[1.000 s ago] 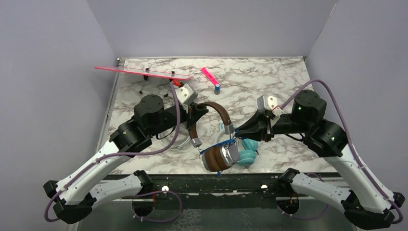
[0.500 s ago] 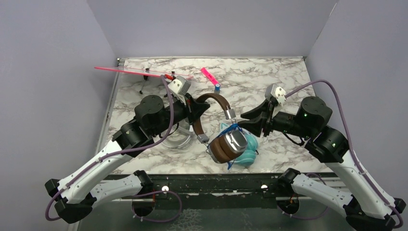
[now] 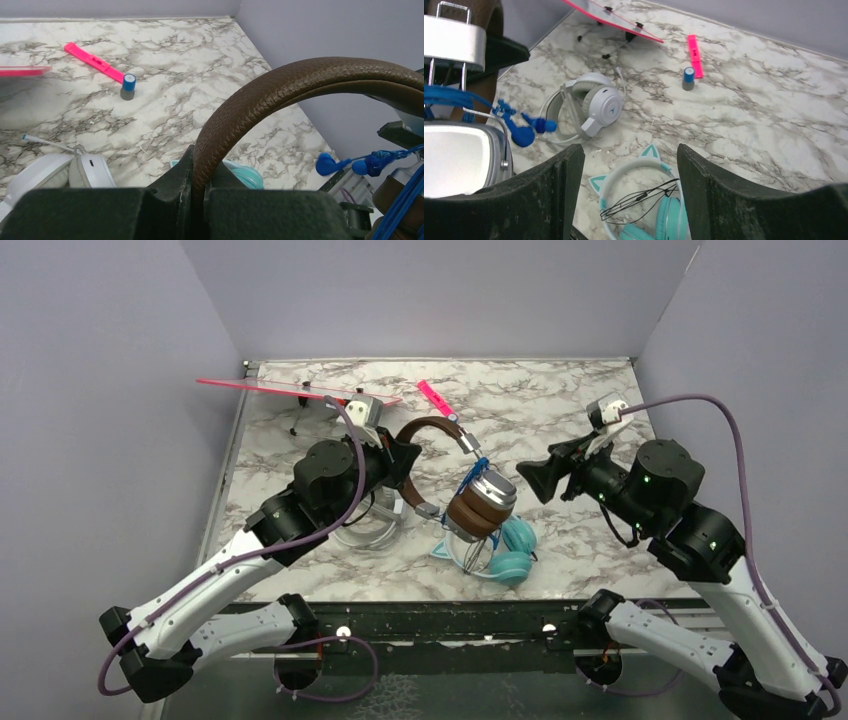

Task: Wrap the headphones
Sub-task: Wrap the headphones cable around the headphones, then place the headphones at the center of the board.

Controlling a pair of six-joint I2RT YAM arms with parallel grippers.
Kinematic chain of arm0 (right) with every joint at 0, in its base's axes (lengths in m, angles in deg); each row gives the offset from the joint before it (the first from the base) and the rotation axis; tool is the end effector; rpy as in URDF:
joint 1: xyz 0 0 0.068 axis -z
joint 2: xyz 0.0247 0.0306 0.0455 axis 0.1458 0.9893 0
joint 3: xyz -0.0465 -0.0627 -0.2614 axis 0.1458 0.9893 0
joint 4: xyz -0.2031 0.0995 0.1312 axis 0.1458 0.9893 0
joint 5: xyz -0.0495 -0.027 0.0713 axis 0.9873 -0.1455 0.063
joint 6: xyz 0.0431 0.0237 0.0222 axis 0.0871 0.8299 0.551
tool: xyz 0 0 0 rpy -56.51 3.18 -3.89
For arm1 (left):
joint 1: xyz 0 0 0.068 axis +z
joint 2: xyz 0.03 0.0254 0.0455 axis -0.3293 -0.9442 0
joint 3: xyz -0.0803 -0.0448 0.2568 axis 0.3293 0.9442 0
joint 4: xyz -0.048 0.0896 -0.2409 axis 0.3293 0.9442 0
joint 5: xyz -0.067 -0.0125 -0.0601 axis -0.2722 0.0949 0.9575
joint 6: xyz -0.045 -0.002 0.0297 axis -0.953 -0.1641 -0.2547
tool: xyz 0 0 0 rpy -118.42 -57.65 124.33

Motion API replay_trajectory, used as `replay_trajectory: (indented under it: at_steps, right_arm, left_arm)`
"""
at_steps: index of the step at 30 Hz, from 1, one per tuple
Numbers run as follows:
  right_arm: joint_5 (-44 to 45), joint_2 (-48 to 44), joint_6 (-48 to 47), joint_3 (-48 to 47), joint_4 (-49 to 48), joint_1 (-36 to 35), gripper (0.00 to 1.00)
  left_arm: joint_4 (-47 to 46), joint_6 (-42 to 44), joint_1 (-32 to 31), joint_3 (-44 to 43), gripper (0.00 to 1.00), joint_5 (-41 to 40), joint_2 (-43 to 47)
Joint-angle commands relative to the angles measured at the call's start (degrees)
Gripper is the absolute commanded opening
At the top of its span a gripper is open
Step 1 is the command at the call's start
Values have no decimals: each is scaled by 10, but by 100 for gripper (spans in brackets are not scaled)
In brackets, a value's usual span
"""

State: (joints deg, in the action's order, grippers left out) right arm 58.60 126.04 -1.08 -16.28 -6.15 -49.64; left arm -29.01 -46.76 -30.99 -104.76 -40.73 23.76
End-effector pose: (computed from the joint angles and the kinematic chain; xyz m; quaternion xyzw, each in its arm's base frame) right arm 0.1020 0.0877 0.4364 -0.2139 0.7355 0.2502 0.5922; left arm 0.1366 -0.1516 0.4046 0.0837 0.7359 -0.3449 0.5766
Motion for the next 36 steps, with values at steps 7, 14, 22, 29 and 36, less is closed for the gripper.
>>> replay_trajectory:
  at_steps: [7,14,22,29,36]
  right_arm:
    - [-12,161,79,-238,113,0,86]
    - [-268,227,133,-309,76,0,99]
    - [-321,262,151,-290,23,0,99]
    - [-336,279,169,-258,-35,0,79]
    - [-343,288,171,-246,-45,0,56]
  left_arm:
    - [-64,70,1,3,0,-86,5]
    - [-100,114,1,23,0,-69,30]
    - [-107,123,1,23,0,-32,41]
    - [-95,124,1,23,0,-35,40]
    - [-85,119,1,16,0,-53,33]
